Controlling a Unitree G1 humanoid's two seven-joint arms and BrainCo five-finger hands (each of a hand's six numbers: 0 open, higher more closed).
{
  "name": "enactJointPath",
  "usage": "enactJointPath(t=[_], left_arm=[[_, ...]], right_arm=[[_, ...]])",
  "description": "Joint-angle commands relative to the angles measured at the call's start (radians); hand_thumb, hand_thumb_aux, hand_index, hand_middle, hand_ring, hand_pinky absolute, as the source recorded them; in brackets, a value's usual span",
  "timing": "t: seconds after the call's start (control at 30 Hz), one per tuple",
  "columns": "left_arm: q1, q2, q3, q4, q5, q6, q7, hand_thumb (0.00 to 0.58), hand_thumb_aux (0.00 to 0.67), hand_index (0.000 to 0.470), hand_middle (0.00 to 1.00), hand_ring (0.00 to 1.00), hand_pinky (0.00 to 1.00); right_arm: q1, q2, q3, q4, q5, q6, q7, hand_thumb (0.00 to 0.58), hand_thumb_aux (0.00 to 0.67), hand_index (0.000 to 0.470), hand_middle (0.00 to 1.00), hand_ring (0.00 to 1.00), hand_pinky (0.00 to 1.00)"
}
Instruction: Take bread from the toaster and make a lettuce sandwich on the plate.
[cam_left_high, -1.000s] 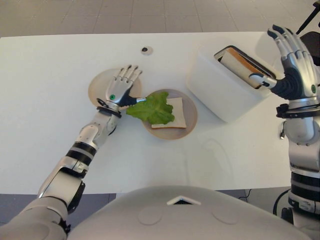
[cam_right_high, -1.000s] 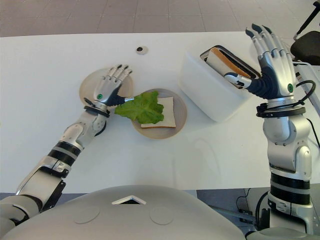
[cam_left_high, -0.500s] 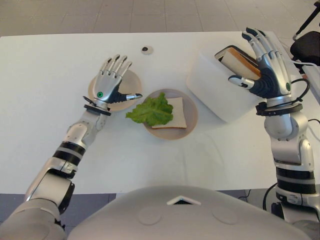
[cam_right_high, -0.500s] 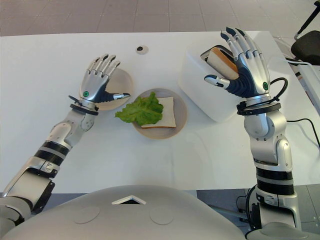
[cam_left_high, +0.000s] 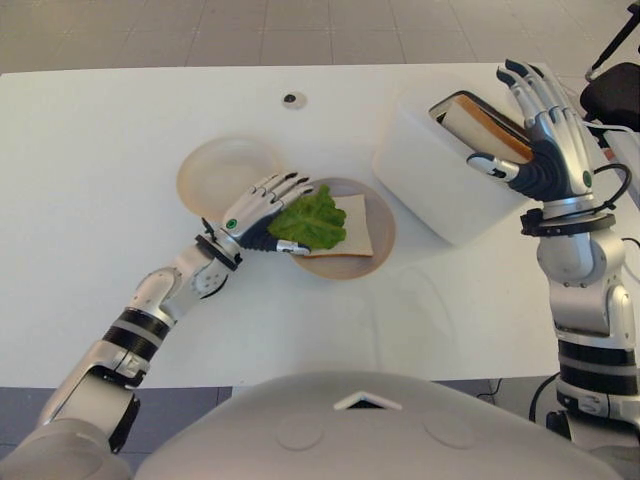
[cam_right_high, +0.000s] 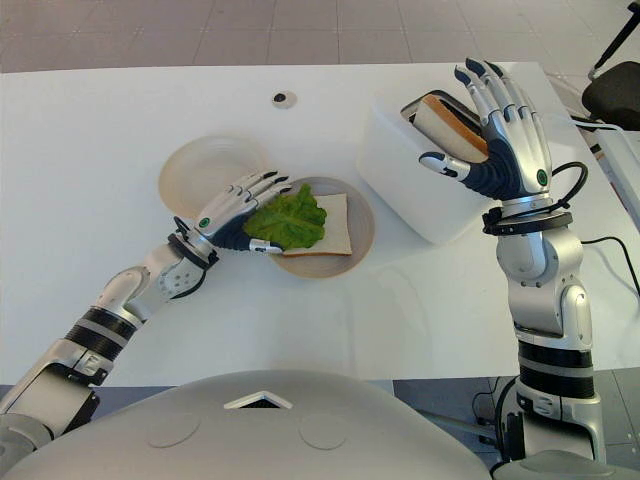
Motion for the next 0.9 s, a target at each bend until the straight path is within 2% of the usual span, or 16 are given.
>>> enactJointPath(t=[0.03,0.07,0.1,0.13,0.17,0.23,0.27,0.3,0.33,0.67,0.9], left_arm=[[-0.057,-0.044,-0.030,0.073,0.046,0.003,0.015,0.000,0.000,0.000,0.00,0.00,0.00],[-0.068,-0.057,-0.037,0.088,0.057,0.000,0.026,0.014,0.008,0.006,0.00,0.00,0.00],[-0.077,-0.068,-0.043,0.103,0.063,-0.005,0.036,0.100,0.060,0.042,0.00,0.00,0.00],[-0.086,-0.079,-0.049,0.114,0.069,-0.006,0.047,0.136,0.084,0.059,0.00,0.00,0.00],[-0.092,-0.085,-0.053,0.122,0.075,-0.008,0.054,0.241,0.158,0.111,0.00,0.00,0.00],[-0.098,-0.092,-0.056,0.129,0.079,-0.013,0.069,0.377,0.273,0.192,0.00,0.00,0.00],[-0.099,-0.094,-0.056,0.128,0.079,-0.018,0.075,0.516,0.447,0.313,0.00,0.00,0.00],[-0.099,-0.096,-0.054,0.124,0.076,-0.021,0.079,0.571,0.586,0.411,0.00,0.00,0.00],[-0.098,-0.097,-0.052,0.121,0.074,-0.024,0.081,0.580,0.670,0.470,0.00,0.00,0.00],[-0.087,-0.111,-0.034,0.084,0.028,-0.055,0.087,0.580,0.670,0.470,0.00,0.00,0.00],[-0.088,-0.188,-0.051,0.070,-0.046,-0.090,0.049,0.580,0.670,0.470,0.00,0.00,0.00]], right_arm=[[-0.005,-0.001,0.013,-0.008,0.003,0.001,0.015,0.000,0.000,0.000,0.00,0.00,0.00],[-0.005,0.000,0.014,-0.008,0.003,0.001,0.015,0.000,0.000,0.000,0.00,0.00,0.00],[-0.005,0.001,0.016,-0.006,0.002,0.001,0.015,0.000,0.000,0.000,0.00,0.00,0.00],[-0.004,0.002,0.018,-0.005,0.001,0.000,0.014,0.000,0.000,0.000,0.00,0.00,0.00],[-0.004,0.004,0.020,-0.005,0.000,0.001,0.015,0.000,0.000,0.000,0.00,0.00,0.00],[-0.003,0.006,0.024,-0.007,-0.002,0.002,0.015,0.000,0.000,0.000,0.00,0.00,0.00],[-0.002,0.007,0.025,-0.007,-0.003,0.003,0.014,0.000,0.000,0.000,0.00,0.00,0.00],[0.000,0.008,0.026,-0.007,-0.003,0.002,0.013,0.000,0.000,0.000,0.00,0.00,0.00],[-0.001,0.009,0.029,-0.005,-0.005,0.002,0.012,0.000,0.000,0.000,0.00,0.00,0.00],[-0.012,0.009,0.048,0.005,-0.012,0.002,0.010,0.000,0.000,0.000,0.00,0.00,0.00],[-0.015,0.010,0.051,0.010,-0.011,0.000,0.006,0.000,0.000,0.000,0.00,0.00,0.00]])
